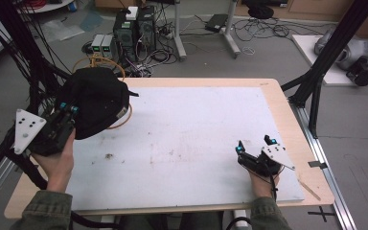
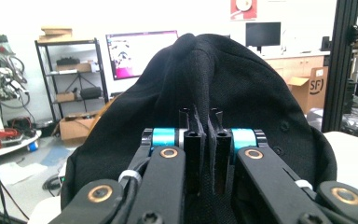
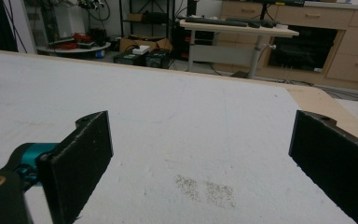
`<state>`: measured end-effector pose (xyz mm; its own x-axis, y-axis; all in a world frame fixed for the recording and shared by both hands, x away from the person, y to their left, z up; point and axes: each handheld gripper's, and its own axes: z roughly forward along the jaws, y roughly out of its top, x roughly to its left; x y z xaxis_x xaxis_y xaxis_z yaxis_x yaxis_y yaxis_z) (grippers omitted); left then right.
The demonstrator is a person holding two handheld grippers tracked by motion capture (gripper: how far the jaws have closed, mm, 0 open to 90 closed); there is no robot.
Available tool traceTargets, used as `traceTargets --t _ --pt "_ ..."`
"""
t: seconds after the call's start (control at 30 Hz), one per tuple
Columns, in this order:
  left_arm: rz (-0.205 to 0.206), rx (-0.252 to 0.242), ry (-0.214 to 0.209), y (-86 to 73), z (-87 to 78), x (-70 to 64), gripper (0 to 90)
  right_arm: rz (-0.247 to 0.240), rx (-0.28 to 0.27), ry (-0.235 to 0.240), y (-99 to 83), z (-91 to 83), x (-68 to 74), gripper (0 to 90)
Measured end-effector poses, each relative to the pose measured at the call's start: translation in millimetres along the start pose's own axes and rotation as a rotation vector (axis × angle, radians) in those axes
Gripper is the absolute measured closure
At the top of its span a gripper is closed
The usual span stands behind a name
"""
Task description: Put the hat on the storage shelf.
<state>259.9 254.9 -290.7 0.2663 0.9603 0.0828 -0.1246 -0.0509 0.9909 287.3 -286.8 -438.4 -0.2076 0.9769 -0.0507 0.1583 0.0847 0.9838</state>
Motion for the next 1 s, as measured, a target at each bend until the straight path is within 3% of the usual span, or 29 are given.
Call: traceTargets --t 0.27,0.43,0.63,0.8,1.0 --pt "0.036 -0.020 0.023 18.6 14.6 1.4 87.3 0.027 0.001 -0.009 1.3 -1.1 -2.8 5.1" --pt "0.060 -0.028 0.036 28.1 29.6 4.0 87.3 0.077 0.016 -0.011 3.9 -2.8 -6.8 5.2" --pt "0.076 -0.033 0.055 31.0 51.3 7.1 87.3 0.098 0.009 -0.016 5.7 -5.5 -9.1 5.3" --pt "0.108 -0.034 0.095 28.9 68.7 8.0 87.3 0.088 0.015 -0.010 4.6 -5.9 -8.6 5.2" --pt "0.109 -0.029 0.112 23.8 88.4 10.3 87.3 0.073 0.017 -0.003 3.7 -5.9 -8.0 5.2"
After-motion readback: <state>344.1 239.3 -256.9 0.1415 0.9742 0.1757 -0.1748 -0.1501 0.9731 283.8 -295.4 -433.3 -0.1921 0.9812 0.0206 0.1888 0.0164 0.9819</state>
